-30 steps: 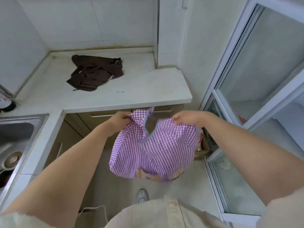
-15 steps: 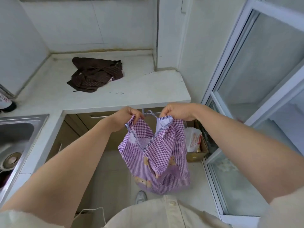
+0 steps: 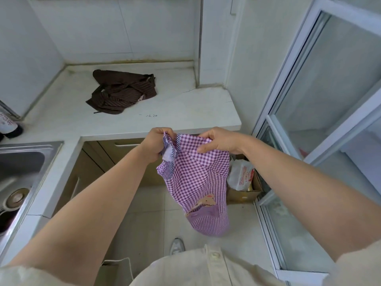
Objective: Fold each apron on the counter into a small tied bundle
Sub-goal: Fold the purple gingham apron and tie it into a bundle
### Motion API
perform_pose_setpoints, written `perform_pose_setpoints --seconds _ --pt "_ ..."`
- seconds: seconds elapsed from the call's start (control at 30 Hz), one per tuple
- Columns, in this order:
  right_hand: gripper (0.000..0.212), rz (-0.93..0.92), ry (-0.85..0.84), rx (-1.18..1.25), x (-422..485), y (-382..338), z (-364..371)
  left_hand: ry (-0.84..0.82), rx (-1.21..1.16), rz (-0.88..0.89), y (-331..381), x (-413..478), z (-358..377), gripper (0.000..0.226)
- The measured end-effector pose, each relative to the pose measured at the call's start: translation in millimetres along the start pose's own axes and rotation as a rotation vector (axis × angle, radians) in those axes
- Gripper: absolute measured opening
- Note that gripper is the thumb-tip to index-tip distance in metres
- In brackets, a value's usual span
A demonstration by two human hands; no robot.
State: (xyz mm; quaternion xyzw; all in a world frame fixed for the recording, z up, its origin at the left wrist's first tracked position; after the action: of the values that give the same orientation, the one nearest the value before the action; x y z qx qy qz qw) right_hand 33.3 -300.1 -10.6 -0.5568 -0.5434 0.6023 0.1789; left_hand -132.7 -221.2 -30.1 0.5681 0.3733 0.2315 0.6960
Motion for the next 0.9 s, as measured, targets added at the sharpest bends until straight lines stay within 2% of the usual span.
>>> perform_pose_setpoints --seconds 0.07,0.13,0.2,0.23,0.27,0.3,0.37,0.43,0.57,0.63,0.73,0.8,0.9 --pt "0.017 0.022 -0.063 -0.088 0 6 4 0.181 -0.025 -0.030 -10 5 -20 0.050" --pt "0.024 0.141 -0.285 -0.176 -3 13 20 0.301 -0.008 -0.047 -13 4 -30 0.038" --pt "0.033 0.263 -0.591 -0.295 -8 17 46 0.328 0.013 -0.051 -11 2 -32 0.040" --pt "0.037 0.281 -0.683 -0.364 -10 15 56 0.298 0.006 -0.058 -11 2 -31 0.047" --pt "0.040 0.276 -0.698 -0.414 -8 11 62 0.232 0.002 -0.063 -12 2 -28 0.056" --pt "0.042 0.246 -0.633 -0.439 -5 4 63 0.132 0.025 -0.064 -11 2 -20 0.063" --pt "0.041 0.079 -0.331 -0.450 6 -14 50 -0.072 0.115 -0.074 -9 -2 -2 0.063" --pt "0.036 -0.077 -0.054 -0.381 13 -26 29 -0.202 0.142 -0.078 -5 -7 15 0.060" --pt "0.019 -0.256 0.179 -0.294 19 -31 9 -0.326 0.183 -0.068 0 -9 32 0.064" --pt "0.031 -0.301 0.265 -0.286 21 -31 2 -0.330 0.200 -0.050 3 -4 33 0.059" --pt "0.061 -0.201 0.244 -0.156 25 -19 -2 -0.349 0.118 -0.044 6 0 36 0.036" --pt "0.076 -0.105 0.116 0.017 27 -9 1 -0.384 0.013 -0.042 6 3 38 0.043" --pt "0.074 -0.042 -0.005 0.140 26 -1 5 -0.407 0.008 -0.029 6 8 41 0.051"
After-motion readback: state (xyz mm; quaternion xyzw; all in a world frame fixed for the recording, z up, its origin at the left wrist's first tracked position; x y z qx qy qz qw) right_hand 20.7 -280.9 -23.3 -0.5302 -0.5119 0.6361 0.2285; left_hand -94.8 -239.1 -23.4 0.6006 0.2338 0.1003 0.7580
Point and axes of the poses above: each hand's wrist, its own x-axis towards the middle knuckle, its own z-axis out of the palm, y = z × x, the point moved 6 cm from there along x, towards the middle knuckle, and after that the axes turned 5 degrees about -y, right-handed, at the moved point
